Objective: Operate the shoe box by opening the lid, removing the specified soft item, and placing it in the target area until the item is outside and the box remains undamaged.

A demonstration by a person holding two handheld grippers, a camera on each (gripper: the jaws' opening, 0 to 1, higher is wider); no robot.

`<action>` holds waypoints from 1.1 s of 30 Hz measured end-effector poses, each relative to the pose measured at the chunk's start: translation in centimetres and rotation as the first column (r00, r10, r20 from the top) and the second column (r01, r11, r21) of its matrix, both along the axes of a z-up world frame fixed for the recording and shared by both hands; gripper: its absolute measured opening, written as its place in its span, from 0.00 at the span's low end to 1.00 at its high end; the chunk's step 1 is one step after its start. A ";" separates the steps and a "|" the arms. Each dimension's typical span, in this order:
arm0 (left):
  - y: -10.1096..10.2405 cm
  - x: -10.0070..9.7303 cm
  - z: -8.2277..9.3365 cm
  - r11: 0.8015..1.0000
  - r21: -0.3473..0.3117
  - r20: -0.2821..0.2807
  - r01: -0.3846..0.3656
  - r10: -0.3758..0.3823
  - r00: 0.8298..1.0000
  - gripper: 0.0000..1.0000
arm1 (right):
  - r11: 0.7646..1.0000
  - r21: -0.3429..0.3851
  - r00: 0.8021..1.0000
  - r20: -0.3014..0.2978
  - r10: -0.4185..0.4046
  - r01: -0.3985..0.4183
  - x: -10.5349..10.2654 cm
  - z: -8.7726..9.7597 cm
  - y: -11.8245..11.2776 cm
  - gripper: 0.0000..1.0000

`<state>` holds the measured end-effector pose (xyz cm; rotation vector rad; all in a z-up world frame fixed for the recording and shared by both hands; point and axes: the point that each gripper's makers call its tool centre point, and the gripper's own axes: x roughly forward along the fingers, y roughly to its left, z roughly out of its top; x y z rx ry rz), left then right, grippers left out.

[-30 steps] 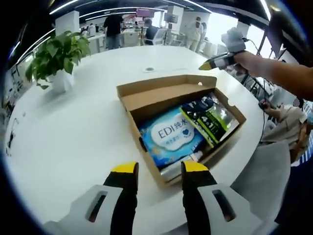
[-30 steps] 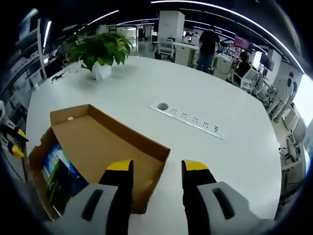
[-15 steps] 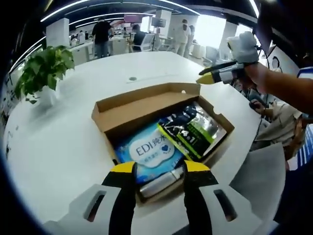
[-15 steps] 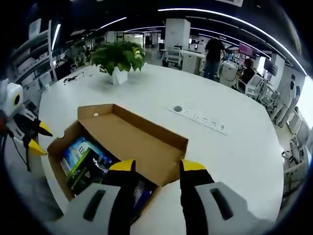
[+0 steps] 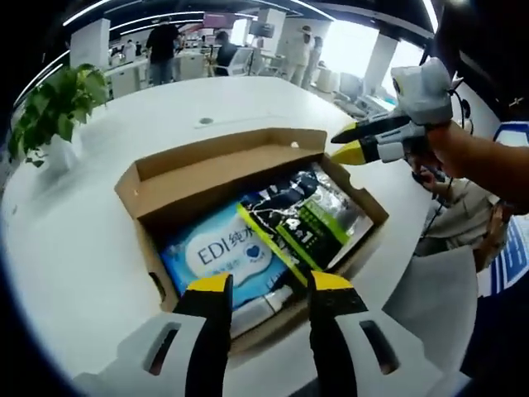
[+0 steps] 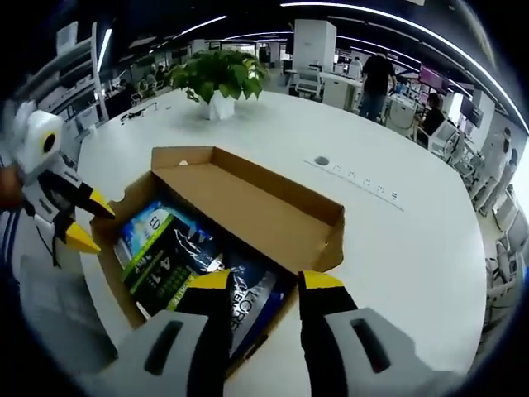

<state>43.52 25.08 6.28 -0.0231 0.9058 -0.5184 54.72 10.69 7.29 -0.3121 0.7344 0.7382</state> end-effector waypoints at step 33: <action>-4.7 0.8 -4.2 0.972 -0.208 -0.228 -0.109 0.060 0.972 0.15 | 0.996 -0.043 0.991 -0.106 0.076 -0.081 0.6 -3.1 0.7 0.22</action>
